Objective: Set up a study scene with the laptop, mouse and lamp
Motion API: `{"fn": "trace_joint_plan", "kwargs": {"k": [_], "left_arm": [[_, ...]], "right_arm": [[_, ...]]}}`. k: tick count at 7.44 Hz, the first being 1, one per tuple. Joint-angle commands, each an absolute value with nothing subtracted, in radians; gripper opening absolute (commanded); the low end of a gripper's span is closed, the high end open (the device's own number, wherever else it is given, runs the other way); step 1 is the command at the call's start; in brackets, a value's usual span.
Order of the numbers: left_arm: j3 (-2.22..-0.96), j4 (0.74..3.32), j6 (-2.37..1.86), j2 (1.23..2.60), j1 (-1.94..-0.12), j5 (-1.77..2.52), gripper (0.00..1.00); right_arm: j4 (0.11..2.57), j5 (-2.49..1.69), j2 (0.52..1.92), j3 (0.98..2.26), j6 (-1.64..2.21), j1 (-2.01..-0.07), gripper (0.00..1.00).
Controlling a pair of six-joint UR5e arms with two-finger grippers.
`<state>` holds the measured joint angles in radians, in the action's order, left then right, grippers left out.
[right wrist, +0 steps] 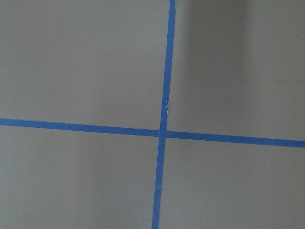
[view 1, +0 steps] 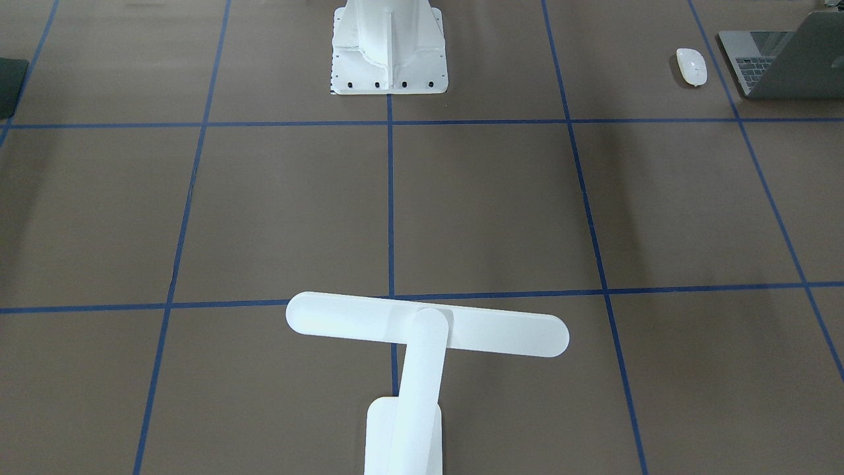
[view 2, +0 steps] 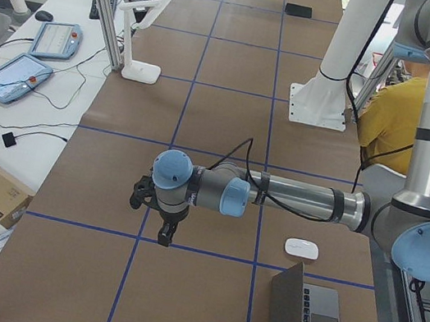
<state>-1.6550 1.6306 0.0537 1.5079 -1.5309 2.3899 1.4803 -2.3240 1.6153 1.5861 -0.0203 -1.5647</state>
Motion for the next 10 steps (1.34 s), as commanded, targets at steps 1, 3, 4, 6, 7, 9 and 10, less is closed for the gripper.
{"fn": "trace_joint_plan", "kwargs": {"k": [1,3,4,6,7,9,10], "left_arm": [[-1.655,1.632,0.055,1.508,-1.531,2.390,1.00],[-1.657,1.631,0.054,1.509,-1.531,2.390,1.00],[-1.661,1.635,0.054,1.509,-1.531,2.390,1.00],[-1.660,1.681,0.054,1.508,-1.531,2.390,1.00],[-1.655,1.699,0.054,1.506,-1.531,2.390,1.00],[-1.664,1.701,0.052,1.512,-1.531,2.390,1.00],[-1.658,1.701,0.052,1.517,-1.531,2.388,1.00]], "right_arm": [[1.482,-2.324,1.615,1.586,-0.020,-1.565,1.00],[1.479,-2.321,1.615,1.586,-0.021,-1.565,1.00],[1.477,-2.321,1.615,1.586,-0.021,-1.565,1.00],[1.476,-2.322,1.603,1.592,-0.021,-1.565,1.00],[1.476,-2.322,1.600,1.594,-0.018,-1.565,1.00],[1.476,-2.324,1.597,1.606,-0.014,-1.565,1.00],[1.476,-2.324,1.597,1.629,-0.014,-1.565,1.00]]}}
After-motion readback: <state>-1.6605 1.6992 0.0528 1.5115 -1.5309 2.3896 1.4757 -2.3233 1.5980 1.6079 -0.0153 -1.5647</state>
